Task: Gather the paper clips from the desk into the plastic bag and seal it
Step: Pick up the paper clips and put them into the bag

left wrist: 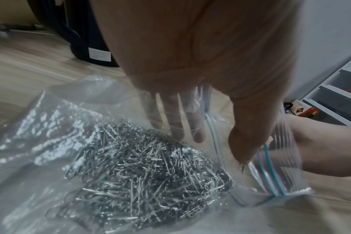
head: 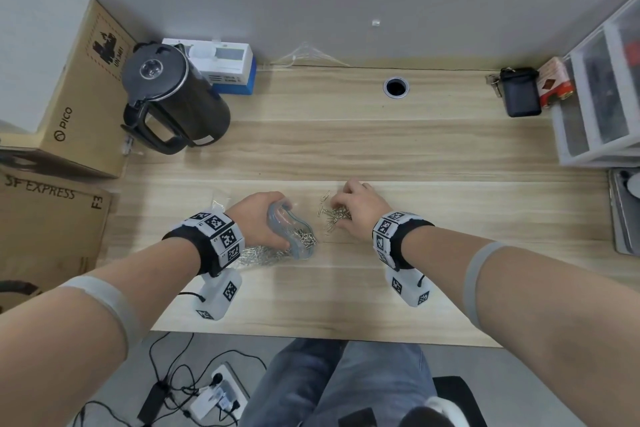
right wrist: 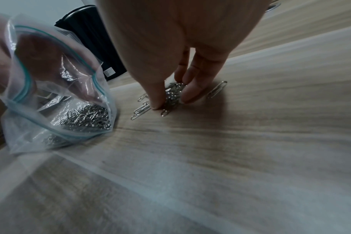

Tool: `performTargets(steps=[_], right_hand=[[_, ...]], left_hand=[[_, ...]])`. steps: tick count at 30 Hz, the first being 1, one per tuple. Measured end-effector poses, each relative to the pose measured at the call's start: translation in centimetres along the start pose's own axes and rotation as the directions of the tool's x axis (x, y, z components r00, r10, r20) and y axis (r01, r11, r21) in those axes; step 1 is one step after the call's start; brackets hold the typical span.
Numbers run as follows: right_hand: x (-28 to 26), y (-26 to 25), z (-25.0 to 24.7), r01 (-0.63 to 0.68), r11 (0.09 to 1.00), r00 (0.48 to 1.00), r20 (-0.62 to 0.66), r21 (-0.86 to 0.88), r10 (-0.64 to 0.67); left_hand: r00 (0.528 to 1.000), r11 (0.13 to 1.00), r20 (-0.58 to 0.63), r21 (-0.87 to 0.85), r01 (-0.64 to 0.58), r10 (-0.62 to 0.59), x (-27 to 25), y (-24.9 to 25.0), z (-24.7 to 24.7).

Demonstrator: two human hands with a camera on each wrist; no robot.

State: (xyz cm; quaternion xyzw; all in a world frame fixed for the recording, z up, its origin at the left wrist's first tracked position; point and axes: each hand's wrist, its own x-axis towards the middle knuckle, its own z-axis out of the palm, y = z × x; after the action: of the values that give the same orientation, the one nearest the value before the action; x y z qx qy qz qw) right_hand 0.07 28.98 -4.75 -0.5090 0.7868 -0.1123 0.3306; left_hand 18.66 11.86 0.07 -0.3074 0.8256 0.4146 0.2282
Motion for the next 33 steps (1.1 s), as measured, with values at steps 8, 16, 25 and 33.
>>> performTargets(steps=[8,16,25,33], right_hand=[[0.0,0.5,0.0,-0.014,0.998,1.0,-0.011,0.067,0.015],[0.3,0.1,-0.1,-0.02,0.997,0.999,-0.038,0.079,0.023],[0.6,0.1,-0.8,-0.014,0.999,1.0,-0.01,0.033,0.015],[0.3,-0.4,-3.0,-0.01,0.995,1.0,-0.018,0.101,0.012]], left_hand=[[1.0,1.0,0.01,0.011,0.009,-0.009,-0.2,0.4,-0.3],[1.0,0.999,0.008,0.037,0.015,-0.015,0.1,0.6,-0.4],[1.0,0.998,0.005,0.065,0.001,-0.002,0.4,0.3,-0.3],[1.0,0.994,0.01,0.105,-0.009,0.008,0.5,0.8,-0.4]])
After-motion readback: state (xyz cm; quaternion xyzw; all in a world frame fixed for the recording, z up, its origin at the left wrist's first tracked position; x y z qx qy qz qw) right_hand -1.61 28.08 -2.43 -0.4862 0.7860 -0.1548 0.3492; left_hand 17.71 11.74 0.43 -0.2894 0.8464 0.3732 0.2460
